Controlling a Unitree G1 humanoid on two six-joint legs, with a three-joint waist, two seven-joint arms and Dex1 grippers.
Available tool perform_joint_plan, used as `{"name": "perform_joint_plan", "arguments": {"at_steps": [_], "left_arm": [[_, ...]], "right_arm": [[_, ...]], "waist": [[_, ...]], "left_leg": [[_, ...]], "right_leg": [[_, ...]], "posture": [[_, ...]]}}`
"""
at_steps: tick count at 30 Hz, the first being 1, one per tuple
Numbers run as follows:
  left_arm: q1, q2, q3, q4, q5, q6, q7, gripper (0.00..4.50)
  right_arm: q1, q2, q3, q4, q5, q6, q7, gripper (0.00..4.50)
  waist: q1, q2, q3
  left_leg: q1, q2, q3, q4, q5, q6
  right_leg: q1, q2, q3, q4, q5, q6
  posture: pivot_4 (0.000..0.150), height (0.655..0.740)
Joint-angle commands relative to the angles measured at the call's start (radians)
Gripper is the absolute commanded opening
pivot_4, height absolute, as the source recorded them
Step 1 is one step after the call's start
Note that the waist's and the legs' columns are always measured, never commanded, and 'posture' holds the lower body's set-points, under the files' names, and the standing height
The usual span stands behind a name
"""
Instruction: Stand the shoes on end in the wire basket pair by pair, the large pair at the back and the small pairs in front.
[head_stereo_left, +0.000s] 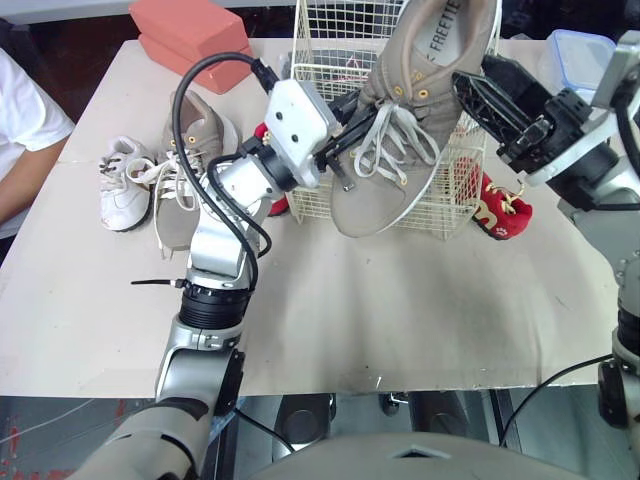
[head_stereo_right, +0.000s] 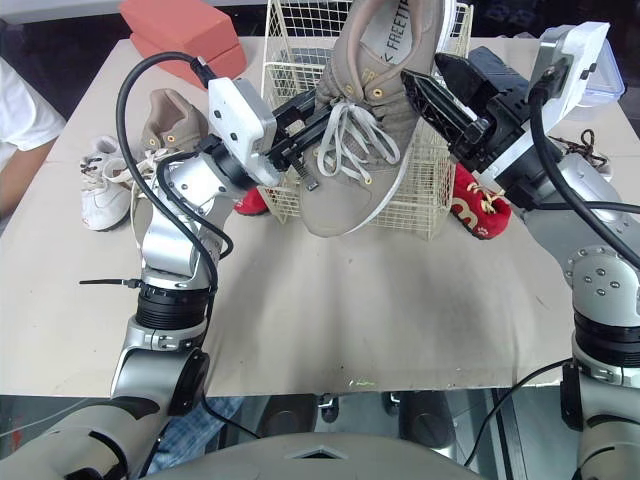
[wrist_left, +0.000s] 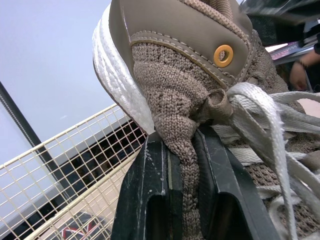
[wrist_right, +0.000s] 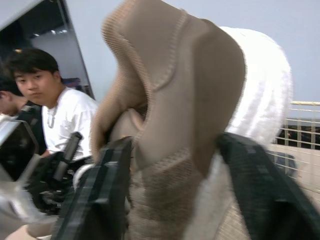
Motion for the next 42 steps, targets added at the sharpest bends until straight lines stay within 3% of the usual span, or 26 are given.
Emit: {"name": "perform_joint_plan", "arguments": {"at_steps": [1,3,12,13,16,20,21,25,32,37,42], "left_arm": [[0.001,-0.006,-0.017,-0.054,-0.016,-0.022,-0.006,0.14],[0.0,-0.006,-0.023,-0.059,-0.017,-0.013,-0.008,0.14],[0.01,-0.008,0.008,-0.125,-0.116,0.097,-0.017,0.14],[0.012,-0.003,0.013,-0.135,-0.134,0.114,-0.025,1.13],[0.016,0.011,0.026,-0.159,-0.184,0.156,-0.046,2.2],[0.015,0.028,0.05,-0.17,-0.193,0.148,-0.039,4.29],[0.019,0.035,0.059,-0.179,-0.207,0.156,-0.043,4.45],[0.046,0.079,0.114,-0.223,-0.321,0.238,-0.068,4.45],[0.103,0.248,0.235,-0.244,-0.512,0.425,-0.137,4.45],[0.132,0.373,0.298,-0.251,-0.623,0.54,-0.2,4.45],[0.113,0.43,0.327,-0.271,-0.691,0.608,-0.194,4.45]], "right_arm": [[-0.016,0.008,-0.01,-0.009,-0.017,0.033,-0.007,0.52],[-0.013,0.013,-0.013,-0.013,-0.026,0.044,-0.011,0.02],[-0.01,0.043,-0.045,-0.035,-0.012,0.063,-0.007,0.02],[-0.012,0.047,-0.047,-0.038,-0.009,0.065,-0.005,0.0],[-0.025,0.066,-0.053,-0.048,0.012,0.068,-0.011,0.0],[-0.055,0.096,-0.068,-0.049,0.027,0.062,-0.035,0.0],[-0.065,0.103,-0.075,-0.047,0.025,0.059,-0.043,0.0],[-0.1,0.122,-0.103,-0.038,0.032,0.043,-0.062,0.0],[-0.186,0.168,-0.151,0.006,-0.011,-0.043,-0.06,0.0],[-0.313,0.203,-0.136,0.138,-0.23,-0.236,0.032,0.0],[-0.423,0.227,-0.12,0.328,-0.454,-0.493,0.145,0.0]], "waist": [[-0.001,0.0,0.0],[0.0,0.0,0.0],[-0.002,0.0,0.0],[-0.002,0.0,0.0],[-0.003,0.0,0.0],[-0.005,0.0,0.0],[-0.005,0.0,0.0],[-0.006,0.0,0.0],[-0.003,0.0,0.0],[-0.009,0.0,0.001],[-0.008,0.0,0.001]], "left_leg": [[0.0,0.0,0.0,0.0,0.0,0.0],[0.0,0.0,0.0,0.0,0.0,0.0],[0.0,0.0,0.0,0.0,0.0,0.0],[0.0,0.0,0.0,0.0,0.0,0.0],[0.0,0.001,0.0,0.0,0.0,0.0],[0.0,0.0,0.0,0.0,0.0,0.0],[0.0,0.0,0.0,0.0,0.0,0.0],[0.0,0.0,0.0,-0.002,0.0,0.0],[0.0,0.001,0.0,-0.003,0.0,0.0],[0.0,0.0,0.001,-0.003,0.0,0.0],[0.0,0.0,0.001,-0.004,0.0,0.0]], "right_leg": [[0.0,0.0,0.0,0.0,0.0,0.0],[0.0,0.0,0.0,0.0,0.0,0.0],[0.0,0.0,0.0,0.0,0.0,0.0],[0.0,0.0,0.0,0.0,0.0,0.0],[0.0,0.0,0.0,0.0,0.0,0.0],[0.0,0.0,0.0,0.0,0.0,0.0],[0.0,0.0,0.001,0.0,0.0,0.0],[-0.001,0.001,0.001,0.0,0.0,0.0],[-0.001,0.001,0.001,-0.001,0.0,0.0],[-0.002,0.001,0.0,-0.001,0.0,0.0],[-0.002,0.001,0.001,-0.001,0.0,0.0]], "posture": [[0.15,0.686],[0.15,0.686],[0.15,0.686],[0.15,0.686],[0.15,0.686],[0.15,0.686],[0.15,0.686],[0.15,0.686],[0.15,0.686],[0.15,0.686],[0.15,0.686]]}}
